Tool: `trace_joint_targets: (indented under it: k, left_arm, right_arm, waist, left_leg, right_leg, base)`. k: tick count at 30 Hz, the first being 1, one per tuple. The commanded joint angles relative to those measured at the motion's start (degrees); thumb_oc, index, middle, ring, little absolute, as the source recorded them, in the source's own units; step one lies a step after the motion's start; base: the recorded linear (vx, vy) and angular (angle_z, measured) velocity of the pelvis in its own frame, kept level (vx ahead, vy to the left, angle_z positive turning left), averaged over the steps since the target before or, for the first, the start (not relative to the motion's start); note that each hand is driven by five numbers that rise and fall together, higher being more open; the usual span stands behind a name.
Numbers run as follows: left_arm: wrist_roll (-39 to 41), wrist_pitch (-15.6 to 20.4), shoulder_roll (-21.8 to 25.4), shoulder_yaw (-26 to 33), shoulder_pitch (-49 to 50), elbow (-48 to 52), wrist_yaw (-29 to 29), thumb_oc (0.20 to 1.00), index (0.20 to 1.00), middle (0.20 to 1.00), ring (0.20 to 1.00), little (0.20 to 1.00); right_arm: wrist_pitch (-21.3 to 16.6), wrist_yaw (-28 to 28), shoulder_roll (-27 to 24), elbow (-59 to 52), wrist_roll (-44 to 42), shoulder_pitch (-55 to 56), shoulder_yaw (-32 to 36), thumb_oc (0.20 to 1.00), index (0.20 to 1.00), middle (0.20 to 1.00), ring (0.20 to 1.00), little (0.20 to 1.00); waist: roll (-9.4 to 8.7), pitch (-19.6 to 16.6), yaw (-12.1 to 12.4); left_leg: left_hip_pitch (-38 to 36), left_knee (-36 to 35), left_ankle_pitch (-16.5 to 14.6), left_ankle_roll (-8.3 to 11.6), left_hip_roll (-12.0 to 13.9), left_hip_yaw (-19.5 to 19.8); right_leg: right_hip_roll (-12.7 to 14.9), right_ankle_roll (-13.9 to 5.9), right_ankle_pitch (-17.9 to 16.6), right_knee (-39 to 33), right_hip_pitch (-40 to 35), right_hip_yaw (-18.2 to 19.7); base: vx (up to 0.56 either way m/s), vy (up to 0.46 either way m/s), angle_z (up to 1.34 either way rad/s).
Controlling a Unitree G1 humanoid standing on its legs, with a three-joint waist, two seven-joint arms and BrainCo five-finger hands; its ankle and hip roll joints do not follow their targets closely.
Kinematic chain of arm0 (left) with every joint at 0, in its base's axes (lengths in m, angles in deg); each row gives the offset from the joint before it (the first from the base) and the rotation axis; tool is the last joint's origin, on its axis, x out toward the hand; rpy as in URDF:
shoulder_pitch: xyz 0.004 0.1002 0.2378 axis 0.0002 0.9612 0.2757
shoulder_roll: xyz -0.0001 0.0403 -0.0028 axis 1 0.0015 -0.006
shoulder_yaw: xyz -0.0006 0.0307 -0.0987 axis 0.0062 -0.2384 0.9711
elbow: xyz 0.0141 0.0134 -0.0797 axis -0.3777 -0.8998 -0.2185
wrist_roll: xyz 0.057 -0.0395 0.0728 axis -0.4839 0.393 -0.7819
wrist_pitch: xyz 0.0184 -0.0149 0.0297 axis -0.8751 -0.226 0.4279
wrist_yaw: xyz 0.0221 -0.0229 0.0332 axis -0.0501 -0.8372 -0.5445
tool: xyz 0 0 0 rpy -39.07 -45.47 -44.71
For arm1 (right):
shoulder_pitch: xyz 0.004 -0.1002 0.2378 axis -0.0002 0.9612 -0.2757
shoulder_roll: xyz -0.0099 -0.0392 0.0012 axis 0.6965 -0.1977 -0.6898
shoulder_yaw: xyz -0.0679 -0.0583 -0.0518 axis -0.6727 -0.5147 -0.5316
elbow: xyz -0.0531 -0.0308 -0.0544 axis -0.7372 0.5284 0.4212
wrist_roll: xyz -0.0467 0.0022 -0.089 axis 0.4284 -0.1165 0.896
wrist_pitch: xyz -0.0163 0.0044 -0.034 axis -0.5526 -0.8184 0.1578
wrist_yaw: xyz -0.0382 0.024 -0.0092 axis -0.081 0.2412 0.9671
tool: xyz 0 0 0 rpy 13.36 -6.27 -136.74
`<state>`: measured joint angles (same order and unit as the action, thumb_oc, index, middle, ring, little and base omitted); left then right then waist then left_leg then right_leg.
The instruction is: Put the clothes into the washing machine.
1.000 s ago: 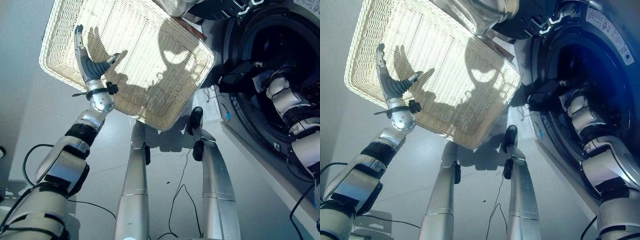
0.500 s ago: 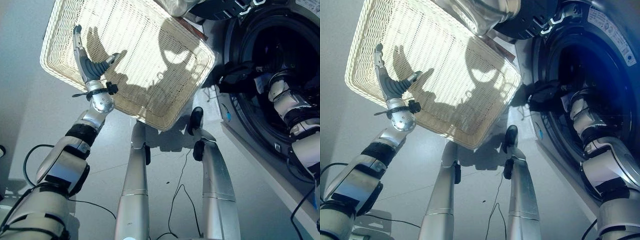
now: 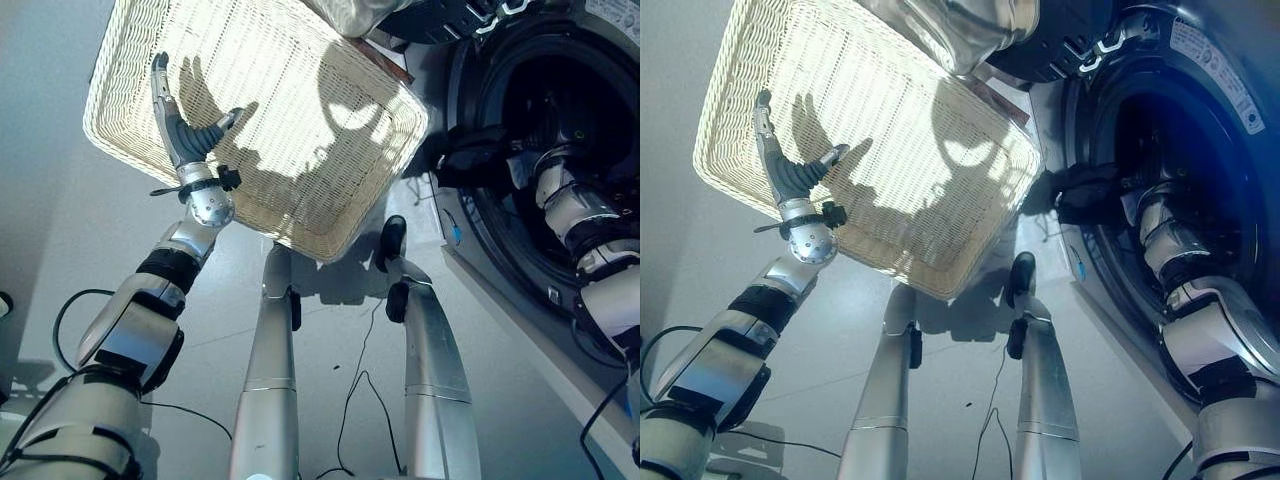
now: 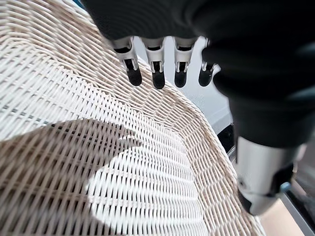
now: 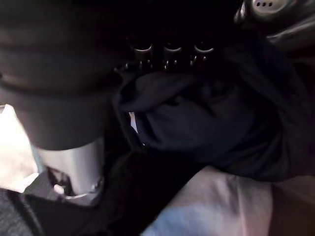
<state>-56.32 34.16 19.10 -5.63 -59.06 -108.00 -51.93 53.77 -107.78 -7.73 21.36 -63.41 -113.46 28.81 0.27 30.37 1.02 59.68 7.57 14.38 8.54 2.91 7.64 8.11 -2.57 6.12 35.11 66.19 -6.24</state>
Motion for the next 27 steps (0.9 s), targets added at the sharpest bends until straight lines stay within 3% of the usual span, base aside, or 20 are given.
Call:
trace_joint_targets:
  k: [1,2,27]
  left_arm:
    - [-1.4,2.4,-1.2,4.6,-2.0,-1.7,-2.0,1.0,1.0,1.0,1.0,1.0]
    - [-1.4,2.4,-1.1,4.7,-2.0,-1.8,-2.0,1.0,1.0,1.0,1.0,1.0]
    - [-2.1,2.4,-1.9,4.9,-2.4,-2.5,-2.3,1.0,1.0,1.0,1.0,1.0]
  right_arm:
    - [-8.4,4.5,4.5,-4.4,6.8,10.7,-9.7,0.46,0.46,0.46,0.46,0.46]
    - [-8.3,4.5,4.5,-4.5,6.9,10.8,-9.7,0.2,0.2,0.2,0.2,0.2]
    - [-5.3,1.0,5.1,-3.8,6.6,10.7,-8.1,0.2,0.2,0.2,0.2,0.2]
  waist:
    - [-0.06,-0.6,-1.0]
    - [-0.12,-0.6,-1.0]
    - [-0.23,-0.6,-1.2]
  left_leg:
    - [-0.9,5.4,-7.5,-3.79,-4.5,-6.6]
    - [-0.9,5.4,-7.4,-3.79,-4.4,-6.7]
    - [-0.5,5.2,-7.1,-3.69,-4.4,-6.6]
  right_leg:
    - [-5.9,-4.5,-11.9,-16.7,-4.3,-1.4]
    - [-6.0,-4.53,-11.9,-16.8,-4.4,-1.4]
    - [-6.0,-4.64,-12.7,-17.1,-3.9,-1.1]
  base:
    - [0.0,0.0,0.0]
    - [0.0,0.0,0.0]
    - [0.0,0.0,0.0]
